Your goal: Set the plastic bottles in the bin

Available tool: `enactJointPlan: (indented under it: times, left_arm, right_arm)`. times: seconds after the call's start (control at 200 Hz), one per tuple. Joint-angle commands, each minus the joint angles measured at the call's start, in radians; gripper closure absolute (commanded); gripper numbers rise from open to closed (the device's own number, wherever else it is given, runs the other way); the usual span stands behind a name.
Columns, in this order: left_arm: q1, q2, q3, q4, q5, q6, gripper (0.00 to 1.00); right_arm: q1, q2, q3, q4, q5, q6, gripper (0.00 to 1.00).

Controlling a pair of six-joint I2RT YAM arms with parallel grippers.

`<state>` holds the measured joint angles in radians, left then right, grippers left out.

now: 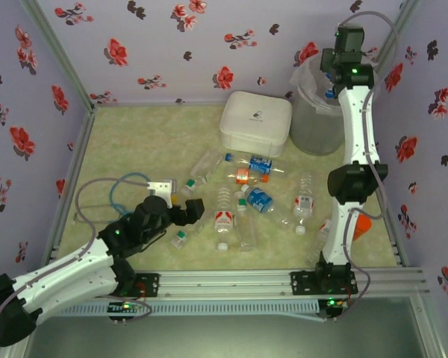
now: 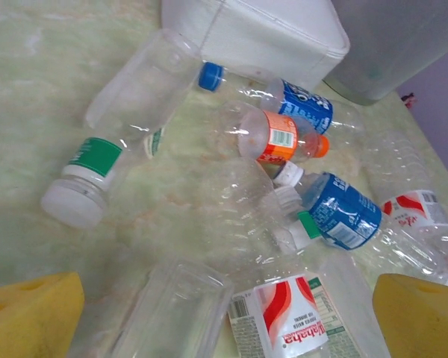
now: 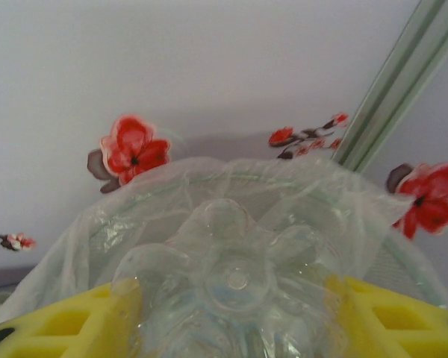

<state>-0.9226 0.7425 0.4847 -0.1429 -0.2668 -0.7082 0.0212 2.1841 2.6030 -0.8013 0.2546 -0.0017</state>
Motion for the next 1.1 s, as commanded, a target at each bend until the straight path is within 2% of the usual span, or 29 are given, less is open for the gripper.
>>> enactJointPlan:
  times: [0.0,0.135,0.34,0.47,0.68,0.77,0.845,1.095]
  left_arm:
    - [0.008,0.013,0.060,-0.099,-0.055,0.002,0.00]
    - [0.020,0.021,0.049,-0.062,-0.055,0.007,0.00]
    - [0.051,0.072,0.086,-0.071,-0.039,0.019,0.00]
    - [0.067,0.097,0.109,-0.097,-0.025,0.026,0.00]
    - [0.091,0.125,0.116,-0.088,0.002,0.018,0.00]
    - [0.095,0.134,0.118,-0.085,0.013,0.016,0.00]
    - [0.097,0.143,0.118,-0.077,0.022,0.016,0.00]
    - [0.103,0.159,0.121,-0.072,0.031,0.021,0.00]
  right_arm:
    - [-0.040,0.071,0.097,-0.128,-0.137,0.084,1.00]
    - [-0.081,0.121,0.100,-0.178,-0.289,0.138,1.00]
    - [-0.102,0.163,0.098,-0.233,-0.375,0.120,1.00]
    - [-0.109,0.163,0.097,-0.240,-0.383,0.117,0.61]
    - [-0.111,0.155,0.098,-0.227,-0.364,0.115,0.21]
    - [-0.111,0.148,0.098,-0.227,-0.361,0.114,0.07]
    - [-0.112,0.139,0.098,-0.227,-0.352,0.114,0.01]
    - [-0.113,0.062,0.096,-0.228,-0.327,0.108,0.00]
